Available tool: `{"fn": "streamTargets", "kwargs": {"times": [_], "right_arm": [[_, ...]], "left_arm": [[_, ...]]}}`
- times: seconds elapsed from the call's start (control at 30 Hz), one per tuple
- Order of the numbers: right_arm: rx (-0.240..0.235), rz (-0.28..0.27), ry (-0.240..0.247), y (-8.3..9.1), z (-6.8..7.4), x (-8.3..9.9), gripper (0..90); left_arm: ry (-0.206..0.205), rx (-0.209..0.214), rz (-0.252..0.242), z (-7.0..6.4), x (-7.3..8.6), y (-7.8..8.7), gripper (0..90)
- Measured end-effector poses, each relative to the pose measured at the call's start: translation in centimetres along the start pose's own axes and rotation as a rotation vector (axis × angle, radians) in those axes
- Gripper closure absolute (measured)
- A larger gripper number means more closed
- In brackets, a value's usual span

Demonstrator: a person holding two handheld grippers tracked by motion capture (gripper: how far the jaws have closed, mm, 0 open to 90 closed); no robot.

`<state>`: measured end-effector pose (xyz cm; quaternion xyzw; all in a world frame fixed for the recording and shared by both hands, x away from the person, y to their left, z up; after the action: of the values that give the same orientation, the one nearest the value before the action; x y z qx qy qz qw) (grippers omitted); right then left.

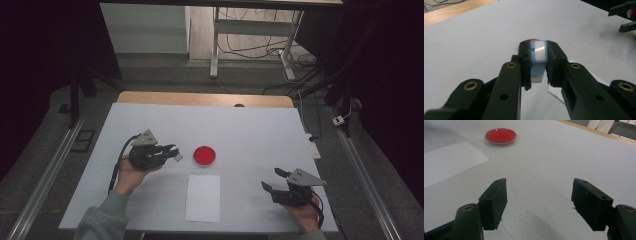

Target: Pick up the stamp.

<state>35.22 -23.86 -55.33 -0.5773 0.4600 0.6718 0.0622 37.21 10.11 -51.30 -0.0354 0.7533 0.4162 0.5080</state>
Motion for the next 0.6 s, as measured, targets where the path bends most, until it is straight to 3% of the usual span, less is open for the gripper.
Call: {"fn": "streamTargets", "kwargs": {"times": [0.6], "right_arm": [[-0.003, 0.011, 0.0, -0.2, 0.0, 0.2, 28.4]], "left_arm": [[-0.013, 0.057, -0.014, -2.0, -0.8, -0.4, 75.1]]}}
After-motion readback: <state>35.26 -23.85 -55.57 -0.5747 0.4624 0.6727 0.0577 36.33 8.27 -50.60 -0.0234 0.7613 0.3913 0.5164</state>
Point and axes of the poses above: each handheld gripper's, and its own axes: y roughly backward along the jaws, x roughly out of its underside, z roughly to its left, the point moved 10 cm from there along -y, roughly forward along the jaws, and after that the axes turned 5 degrees about z, right-handed, at the moved point
